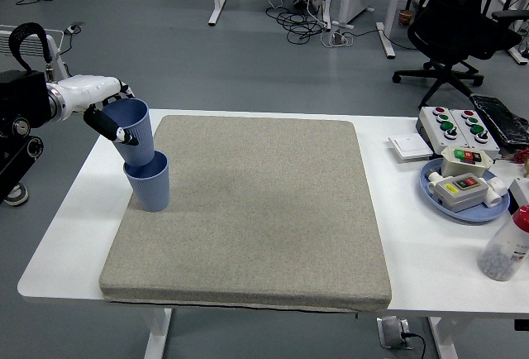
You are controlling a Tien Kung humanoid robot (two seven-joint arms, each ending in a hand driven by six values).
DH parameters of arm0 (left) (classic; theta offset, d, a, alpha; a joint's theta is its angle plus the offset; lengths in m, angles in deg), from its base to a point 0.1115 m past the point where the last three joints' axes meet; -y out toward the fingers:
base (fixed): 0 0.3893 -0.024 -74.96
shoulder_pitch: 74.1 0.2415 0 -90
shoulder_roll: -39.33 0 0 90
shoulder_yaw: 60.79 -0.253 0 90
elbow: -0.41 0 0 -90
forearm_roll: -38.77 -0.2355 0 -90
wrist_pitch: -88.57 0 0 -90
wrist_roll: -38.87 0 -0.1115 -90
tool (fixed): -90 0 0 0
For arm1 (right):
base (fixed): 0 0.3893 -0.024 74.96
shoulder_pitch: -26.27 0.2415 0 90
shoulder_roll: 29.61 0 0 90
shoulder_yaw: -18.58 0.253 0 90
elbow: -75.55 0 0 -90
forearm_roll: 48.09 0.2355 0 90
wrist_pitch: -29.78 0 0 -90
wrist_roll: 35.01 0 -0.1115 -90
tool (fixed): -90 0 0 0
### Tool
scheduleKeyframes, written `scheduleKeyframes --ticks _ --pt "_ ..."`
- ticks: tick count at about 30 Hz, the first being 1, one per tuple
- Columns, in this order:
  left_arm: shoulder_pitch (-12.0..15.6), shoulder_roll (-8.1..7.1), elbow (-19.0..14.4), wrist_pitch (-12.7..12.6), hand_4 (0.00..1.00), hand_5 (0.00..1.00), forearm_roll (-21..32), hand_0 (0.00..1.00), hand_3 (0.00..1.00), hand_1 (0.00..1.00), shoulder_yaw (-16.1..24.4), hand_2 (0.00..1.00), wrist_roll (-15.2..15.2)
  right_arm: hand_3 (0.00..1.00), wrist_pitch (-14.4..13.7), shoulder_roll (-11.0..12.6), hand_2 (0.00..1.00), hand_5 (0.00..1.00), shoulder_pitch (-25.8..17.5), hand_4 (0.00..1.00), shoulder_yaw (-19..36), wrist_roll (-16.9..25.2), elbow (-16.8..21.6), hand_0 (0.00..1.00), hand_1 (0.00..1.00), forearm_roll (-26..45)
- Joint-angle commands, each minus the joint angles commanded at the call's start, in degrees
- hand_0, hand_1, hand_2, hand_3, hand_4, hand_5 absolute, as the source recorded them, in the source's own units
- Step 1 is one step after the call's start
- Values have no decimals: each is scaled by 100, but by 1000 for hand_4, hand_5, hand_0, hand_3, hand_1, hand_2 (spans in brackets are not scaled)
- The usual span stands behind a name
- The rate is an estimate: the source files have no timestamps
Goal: Push cup pick cup insert cup
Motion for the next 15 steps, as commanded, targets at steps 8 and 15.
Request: scheduleKeyframes --ticks 8,15 --pt "20 27 59 32 652 285 64 400 602 563 -56 561 27 579 2 5 622 470 20 120 -12 3 -4 698 600 15" --pt "35 27 2 53 650 284 154 400 602 563 -72 560 20 578 1 6 621 471 23 120 -25 11 -5 698 600 39"
